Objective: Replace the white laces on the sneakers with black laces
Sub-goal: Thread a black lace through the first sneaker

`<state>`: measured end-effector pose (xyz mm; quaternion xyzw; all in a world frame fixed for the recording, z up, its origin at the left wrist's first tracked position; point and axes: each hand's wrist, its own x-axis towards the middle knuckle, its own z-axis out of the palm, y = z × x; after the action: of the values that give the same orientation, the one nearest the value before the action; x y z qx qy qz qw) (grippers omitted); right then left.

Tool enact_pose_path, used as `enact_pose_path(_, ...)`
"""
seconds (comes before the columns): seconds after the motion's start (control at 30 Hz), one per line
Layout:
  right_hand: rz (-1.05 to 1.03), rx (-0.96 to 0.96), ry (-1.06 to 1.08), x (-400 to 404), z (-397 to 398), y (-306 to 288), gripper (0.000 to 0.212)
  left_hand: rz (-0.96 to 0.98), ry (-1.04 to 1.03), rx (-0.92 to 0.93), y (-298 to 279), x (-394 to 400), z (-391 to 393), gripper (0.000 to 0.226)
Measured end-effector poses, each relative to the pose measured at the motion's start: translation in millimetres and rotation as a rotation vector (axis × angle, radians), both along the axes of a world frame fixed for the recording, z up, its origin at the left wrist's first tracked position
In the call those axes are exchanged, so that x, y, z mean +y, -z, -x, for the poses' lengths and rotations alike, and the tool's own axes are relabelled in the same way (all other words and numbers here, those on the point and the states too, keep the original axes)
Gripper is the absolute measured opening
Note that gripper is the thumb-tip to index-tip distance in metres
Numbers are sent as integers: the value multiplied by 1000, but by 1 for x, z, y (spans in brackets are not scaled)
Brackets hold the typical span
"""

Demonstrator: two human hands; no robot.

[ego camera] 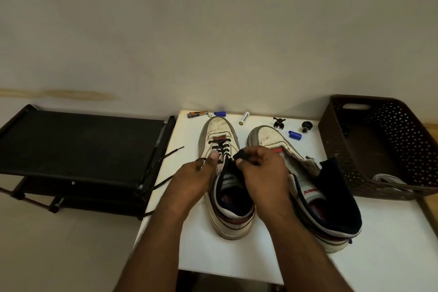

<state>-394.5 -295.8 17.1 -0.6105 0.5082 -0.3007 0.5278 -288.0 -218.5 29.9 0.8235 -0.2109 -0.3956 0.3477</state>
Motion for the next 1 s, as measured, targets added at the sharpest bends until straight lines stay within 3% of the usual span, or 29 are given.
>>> enact_pose_path(0.1,-27,9,-45,-3,1,-4,12,329,-111,263,-15,-7,7,48)
enact_pose_path(0.13,-50,1,-63,-5,2,-6,9,450,-127,257,-18,-9,8,43)
enact_pose_path(0.2,-74,-64,-88,-7,2,-9,12,641,-67,121,-22,-12,13,38)
enact_pose_path(0.27,8,-164,-120,-12,6,-12,36,758,27,-54,-31,-12,23,32)
enact_pose_path(0.33,216,-175,-242,-17,12,-17,64,834,106,-187,-38,-11,29,24)
enact_pose_path(0.43,384,-93,-480,-19,18,-26,70,855,223,-123,-41,-4,24,34)
enact_pose_path(0.5,400,-44,-522,-18,18,-28,54,880,274,-23,-44,1,19,51)
enact_pose_path(0.57,321,-88,-512,-15,15,-29,34,919,215,-92,-45,7,13,57)
enact_pose_path(0.67,107,-315,-450,-17,19,-35,22,876,-67,-349,-38,11,-8,47)
enact_pose_path(0.8,170,-413,-341,-23,27,-47,15,614,-514,-551,-13,16,-34,18)
enact_pose_path(0.87,196,-422,-324,-22,25,-50,15,600,-510,-420,-12,14,-31,20)
enact_pose_path(1.0,199,-371,-316,-18,17,-49,15,717,2,51,-35,0,-2,39)
